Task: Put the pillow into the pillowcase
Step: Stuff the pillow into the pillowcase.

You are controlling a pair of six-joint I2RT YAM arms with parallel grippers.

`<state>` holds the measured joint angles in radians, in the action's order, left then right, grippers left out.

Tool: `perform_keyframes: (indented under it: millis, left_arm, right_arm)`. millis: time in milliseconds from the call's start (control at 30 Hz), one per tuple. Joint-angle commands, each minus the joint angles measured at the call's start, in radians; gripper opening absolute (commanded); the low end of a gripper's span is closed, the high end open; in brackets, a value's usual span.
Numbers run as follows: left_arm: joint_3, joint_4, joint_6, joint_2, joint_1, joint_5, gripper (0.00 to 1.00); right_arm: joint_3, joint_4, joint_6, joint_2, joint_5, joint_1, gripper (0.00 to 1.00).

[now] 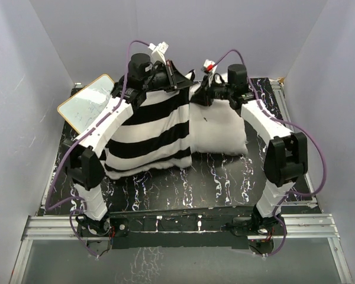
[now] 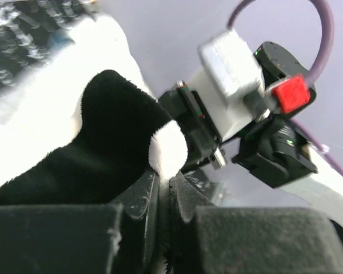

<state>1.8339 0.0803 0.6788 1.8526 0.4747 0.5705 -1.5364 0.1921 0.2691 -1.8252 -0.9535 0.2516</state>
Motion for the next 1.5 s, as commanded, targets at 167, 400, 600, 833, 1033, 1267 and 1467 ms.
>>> perform_keyframes:
  millis: [167, 400, 600, 833, 1033, 1267, 1467]
  left_arm:
    - [-0.544, -0.769, 0.3, -0.233, 0.11, 0.085, 0.0]
    - [-0.868, -0.909, 0.298, -0.227, 0.114, 0.072, 0.0]
    - [-1.009, -0.951, 0.268, -0.248, 0.134, 0.077, 0.0]
    - [-1.121, -0.885, 0.148, -0.371, 0.151, 0.048, 0.0]
    - [-1.165, -0.85, 0.088, -0.446, 0.164, 0.042, 0.0]
    - [-1.176, -0.888, 0.053, -0.475, 0.191, 0.089, 0.0]
    - [-1.171, -1.092, 0.039, -0.474, 0.24, 0.211, 0.0]
  right_arm:
    - [0.378, -0.758, -0.479, 0.212, -0.111, 0.064, 0.08]
    - [0.616, -0.359, 0.068, 0.249, -0.227, 0.064, 0.09]
    - [0.472, 0.486, 0.861, 0.325, -0.251, 0.065, 0.3]
    - [0.195, 0.931, 1.14, 0.461, -0.125, 0.062, 0.57]
    - [0.027, 0.856, 1.02, 0.451, -0.02, 0.061, 0.77]
    - [0.149, 0.495, 0.926, 0.347, 0.17, 0.113, 0.94]
    - [0.345, 0.175, 0.742, 0.3, 0.312, 0.287, 0.18]
